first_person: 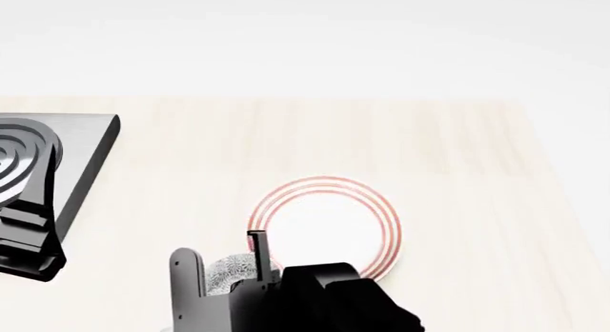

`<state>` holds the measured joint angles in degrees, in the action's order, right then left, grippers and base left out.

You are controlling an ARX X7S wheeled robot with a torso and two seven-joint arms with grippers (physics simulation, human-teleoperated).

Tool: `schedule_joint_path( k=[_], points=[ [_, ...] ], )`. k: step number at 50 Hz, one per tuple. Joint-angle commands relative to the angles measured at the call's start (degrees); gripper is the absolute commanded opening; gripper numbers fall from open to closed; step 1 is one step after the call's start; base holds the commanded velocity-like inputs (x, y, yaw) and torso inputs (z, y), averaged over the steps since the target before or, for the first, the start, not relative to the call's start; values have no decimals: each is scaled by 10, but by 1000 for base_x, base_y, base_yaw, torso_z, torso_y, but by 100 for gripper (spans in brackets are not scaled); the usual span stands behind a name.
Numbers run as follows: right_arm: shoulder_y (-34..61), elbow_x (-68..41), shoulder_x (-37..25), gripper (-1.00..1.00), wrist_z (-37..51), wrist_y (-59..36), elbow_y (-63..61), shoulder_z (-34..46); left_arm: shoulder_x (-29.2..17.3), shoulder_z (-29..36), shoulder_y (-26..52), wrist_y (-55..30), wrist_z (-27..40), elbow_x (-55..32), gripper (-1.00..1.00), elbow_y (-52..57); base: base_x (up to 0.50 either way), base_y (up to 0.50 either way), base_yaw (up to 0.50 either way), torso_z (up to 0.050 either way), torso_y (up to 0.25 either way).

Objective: Pick the akita bowl between the plate and the ramekin and place it on the plate.

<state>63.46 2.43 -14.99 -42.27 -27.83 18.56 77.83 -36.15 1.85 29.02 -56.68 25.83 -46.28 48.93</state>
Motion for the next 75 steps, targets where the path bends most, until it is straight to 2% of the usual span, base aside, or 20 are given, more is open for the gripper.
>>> schedule_joint_path(
  k=[1, 19, 29, 51, 64, 75],
  points=[
    [16, 29, -13, -100, 11, -13, -25, 10, -1, -3, 5, -5, 6, -11, 100, 6, 0, 0, 0, 0, 0],
    [80, 79, -57, -100, 5, -98, -151, 8, -4, -20, 17, -22, 25, -47, 100, 29, 0, 0, 0, 0, 1],
    [113, 81, -73, -100, 1, -119, -179, -17, -7, -19, 17, -19, 27, -50, 100, 29, 0, 0, 0, 0, 0],
    [106, 66, -72, -100, 45, -71, -69, -49, -7, -1, 16, -12, 29, -41, 100, 23, 0, 0, 0, 0, 0],
    [113, 26, -21, -100, 69, -23, 77, -94, -9, 1, 15, -9, 31, -42, 100, 21, 0, 0, 0, 0, 1],
    [110, 23, 17, -100, 90, 30, 176, -94, -11, 3, 14, -3, 30, -41, 100, 17, 0, 0, 0, 0, 0]
  ],
)
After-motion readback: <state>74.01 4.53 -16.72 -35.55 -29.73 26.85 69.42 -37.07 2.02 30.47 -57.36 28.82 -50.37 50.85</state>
